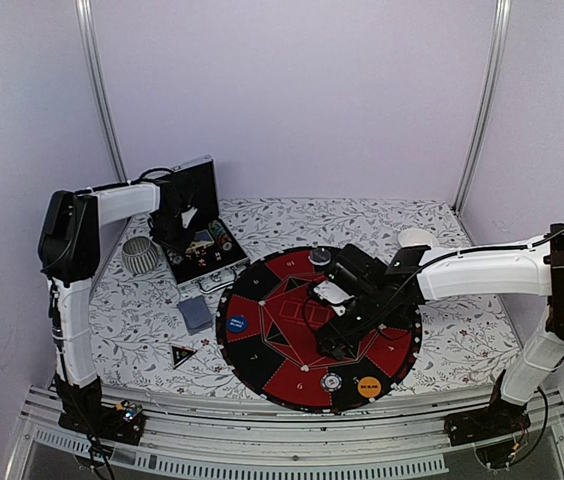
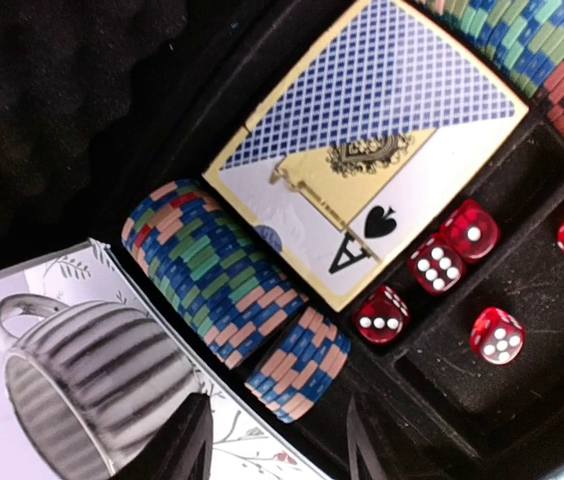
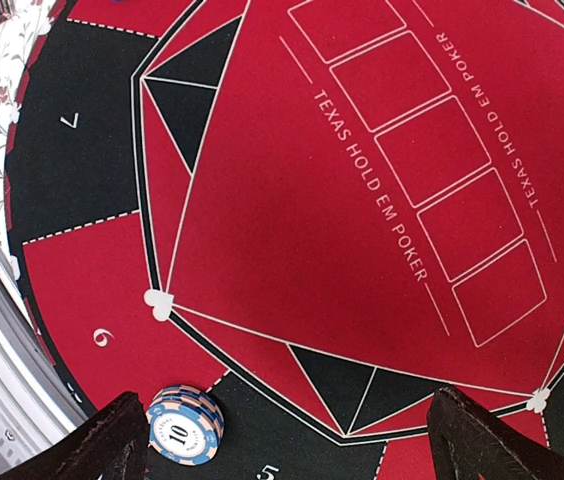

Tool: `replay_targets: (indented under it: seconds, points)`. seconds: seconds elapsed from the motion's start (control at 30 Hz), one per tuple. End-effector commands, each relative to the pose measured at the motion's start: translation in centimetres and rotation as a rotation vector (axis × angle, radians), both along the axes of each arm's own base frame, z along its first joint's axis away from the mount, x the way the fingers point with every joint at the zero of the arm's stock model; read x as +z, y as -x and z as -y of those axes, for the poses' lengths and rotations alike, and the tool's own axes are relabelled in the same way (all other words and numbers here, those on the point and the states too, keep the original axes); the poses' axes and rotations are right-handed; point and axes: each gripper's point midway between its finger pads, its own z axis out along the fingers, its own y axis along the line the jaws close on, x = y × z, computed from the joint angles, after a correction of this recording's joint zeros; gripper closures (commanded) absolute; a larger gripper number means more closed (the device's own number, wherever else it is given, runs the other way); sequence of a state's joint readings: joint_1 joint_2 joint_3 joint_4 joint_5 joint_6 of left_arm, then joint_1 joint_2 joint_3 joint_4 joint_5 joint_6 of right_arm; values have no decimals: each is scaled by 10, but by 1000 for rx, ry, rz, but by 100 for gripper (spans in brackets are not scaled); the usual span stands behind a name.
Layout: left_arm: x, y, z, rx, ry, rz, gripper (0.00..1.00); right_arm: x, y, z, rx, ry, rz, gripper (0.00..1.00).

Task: Distribute texas hold em gaming equipment
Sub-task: Adjust the poker chips pile in the chip case.

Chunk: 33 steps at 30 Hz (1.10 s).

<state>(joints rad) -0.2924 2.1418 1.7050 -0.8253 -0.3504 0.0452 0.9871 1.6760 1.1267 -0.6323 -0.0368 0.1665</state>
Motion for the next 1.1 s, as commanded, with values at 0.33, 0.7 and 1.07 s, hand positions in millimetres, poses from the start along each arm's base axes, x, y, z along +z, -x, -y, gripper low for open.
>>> replay_targets:
  seconds: [0.33, 0.7, 1.07]
  points:
    - [-28, -2, -4, 4, 27, -62, 56, 5, -2, -1, 0, -4, 0, 1]
    - [-19, 8, 9, -17, 93, -66, 63, 5, -2, -2, 2, -6, -5, 1]
    - [-18, 8, 12, -44, 56, -57, 63, 4, -1, -2, 3, -7, -10, 1]
